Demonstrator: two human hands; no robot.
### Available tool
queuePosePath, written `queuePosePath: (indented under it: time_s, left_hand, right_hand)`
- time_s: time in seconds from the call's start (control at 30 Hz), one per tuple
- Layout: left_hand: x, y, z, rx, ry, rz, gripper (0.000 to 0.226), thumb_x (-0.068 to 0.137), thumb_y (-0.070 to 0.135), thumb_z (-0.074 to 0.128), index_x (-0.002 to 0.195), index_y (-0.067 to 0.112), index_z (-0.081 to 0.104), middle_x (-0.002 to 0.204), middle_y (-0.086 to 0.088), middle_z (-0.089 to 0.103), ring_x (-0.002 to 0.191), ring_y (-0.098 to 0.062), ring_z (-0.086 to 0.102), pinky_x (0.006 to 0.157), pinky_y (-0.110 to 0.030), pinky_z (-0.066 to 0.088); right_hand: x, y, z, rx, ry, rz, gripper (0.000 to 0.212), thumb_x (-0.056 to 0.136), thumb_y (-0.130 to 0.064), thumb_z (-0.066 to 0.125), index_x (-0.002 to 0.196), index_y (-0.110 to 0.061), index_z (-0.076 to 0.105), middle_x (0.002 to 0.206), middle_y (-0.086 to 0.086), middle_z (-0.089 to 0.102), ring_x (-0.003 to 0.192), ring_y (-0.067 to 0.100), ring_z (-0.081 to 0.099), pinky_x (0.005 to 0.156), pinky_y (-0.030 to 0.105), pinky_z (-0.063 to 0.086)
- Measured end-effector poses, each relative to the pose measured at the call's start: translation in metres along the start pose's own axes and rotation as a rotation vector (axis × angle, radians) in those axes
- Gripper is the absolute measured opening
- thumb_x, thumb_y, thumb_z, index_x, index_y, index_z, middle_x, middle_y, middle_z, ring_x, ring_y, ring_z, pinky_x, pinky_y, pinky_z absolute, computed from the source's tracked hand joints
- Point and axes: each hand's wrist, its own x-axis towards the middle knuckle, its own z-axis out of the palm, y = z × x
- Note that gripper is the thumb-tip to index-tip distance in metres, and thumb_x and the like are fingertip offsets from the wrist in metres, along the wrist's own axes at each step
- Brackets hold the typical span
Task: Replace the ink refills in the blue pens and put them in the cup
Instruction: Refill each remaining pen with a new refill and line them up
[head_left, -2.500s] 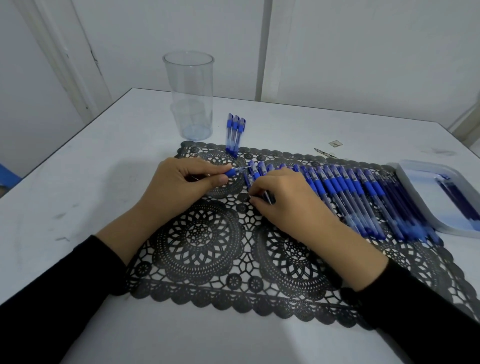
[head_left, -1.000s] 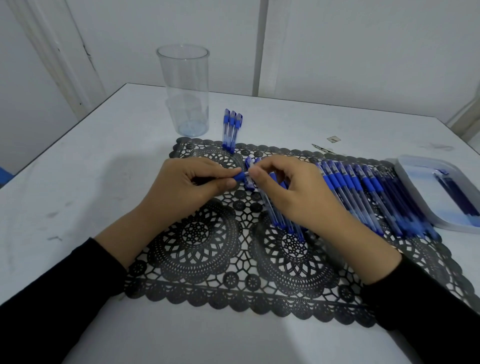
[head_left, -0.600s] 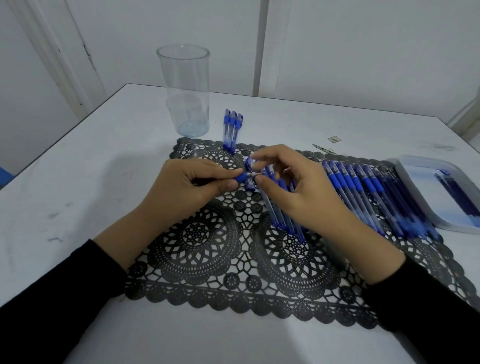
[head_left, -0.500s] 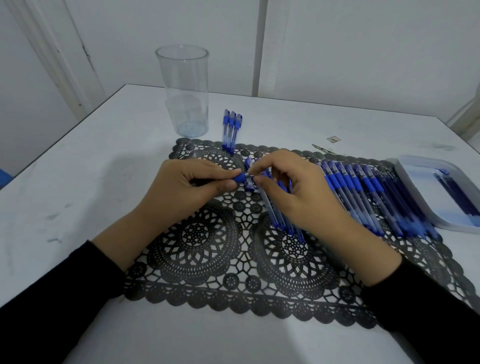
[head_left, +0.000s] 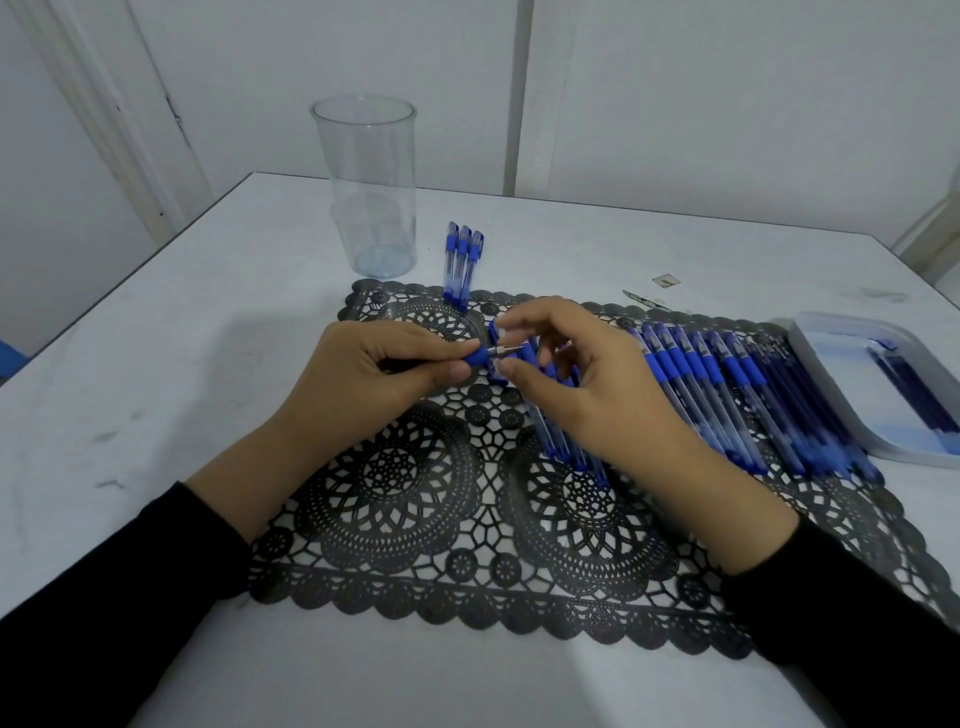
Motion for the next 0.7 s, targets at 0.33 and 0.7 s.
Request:
queuePosePath:
  time_s: [0.33,0.7]
  left_hand:
    - [-0.0006,-0.0011,-0.0014,0.009,0.019,-0.012,0.032,0.075,0.029,0.075,0.106,0.019,0.076,0.091,0.011,0.076,0.083,-0.004,0.071,0.076,-0.013,0.052]
    - [-0.0012,-0.0007,-0.0024,0.052,0.005,0.019,0.031,0.077,0.028,0.075,0.106,0.018,0.076,0.091,0.01,0.076,0.081,-0.006,0.071,0.075,-0.016,0.053]
  right_hand:
    - [0.0015,0.0015,0.0011,-0.029,0.02,-0.003,0.012,0.09,-0.018,0.07,0.099,-0.024,0.069,0.082,-0.013,0.064,0.066,0.002,0.049,0.06,0.013,0.039]
    - [0.0028,0.0012,0.0039,0.01,0.026,0.039,0.009,0.088,-0.023,0.071,0.095,-0.019,0.075,0.068,-0.01,0.06,0.057,0.003,0.045,0.054,0.014,0.037]
